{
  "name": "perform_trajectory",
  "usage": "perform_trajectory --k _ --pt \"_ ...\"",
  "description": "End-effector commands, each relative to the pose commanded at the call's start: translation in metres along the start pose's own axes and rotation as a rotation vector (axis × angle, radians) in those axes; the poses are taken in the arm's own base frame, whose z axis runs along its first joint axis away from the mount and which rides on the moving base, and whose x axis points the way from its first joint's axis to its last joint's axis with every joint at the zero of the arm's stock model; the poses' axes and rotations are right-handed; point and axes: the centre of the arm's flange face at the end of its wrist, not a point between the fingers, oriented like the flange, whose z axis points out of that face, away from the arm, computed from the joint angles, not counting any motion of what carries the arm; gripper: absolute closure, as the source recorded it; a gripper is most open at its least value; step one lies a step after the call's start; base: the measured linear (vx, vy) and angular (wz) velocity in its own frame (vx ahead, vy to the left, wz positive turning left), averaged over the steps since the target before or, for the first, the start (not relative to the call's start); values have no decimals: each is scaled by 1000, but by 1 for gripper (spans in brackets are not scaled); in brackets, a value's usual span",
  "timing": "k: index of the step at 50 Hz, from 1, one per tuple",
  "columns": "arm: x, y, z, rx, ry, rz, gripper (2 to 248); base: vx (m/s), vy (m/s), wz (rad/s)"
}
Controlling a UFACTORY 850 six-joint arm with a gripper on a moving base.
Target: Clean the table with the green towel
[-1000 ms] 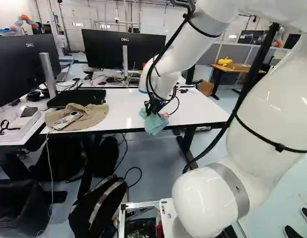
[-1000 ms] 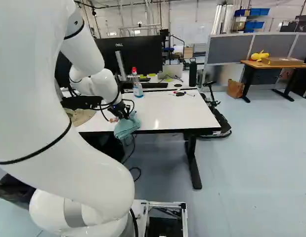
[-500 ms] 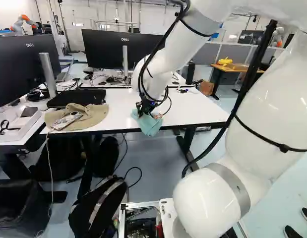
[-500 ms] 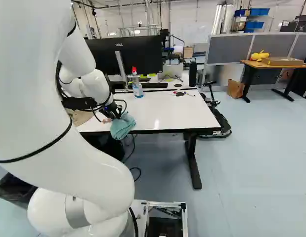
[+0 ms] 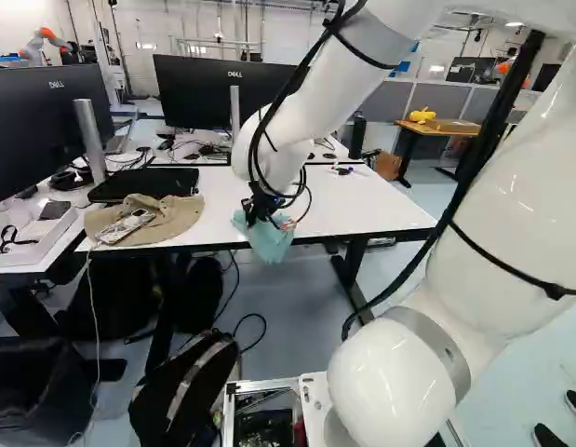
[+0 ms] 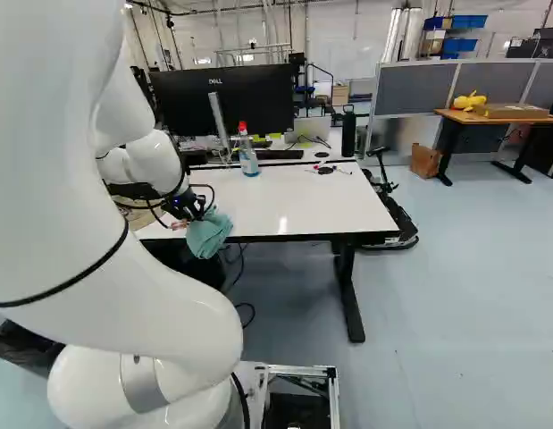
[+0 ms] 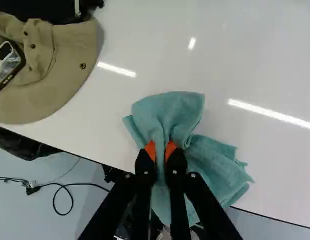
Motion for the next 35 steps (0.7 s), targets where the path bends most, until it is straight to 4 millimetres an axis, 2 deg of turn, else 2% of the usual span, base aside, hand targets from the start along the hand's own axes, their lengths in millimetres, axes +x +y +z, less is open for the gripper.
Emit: perform_trajectory --k 11,35 --pt "-17 2 -8 -1 2 2 209 0 0 0" --pt "-38 37 -19 -45 13 84 209 0 0 0"
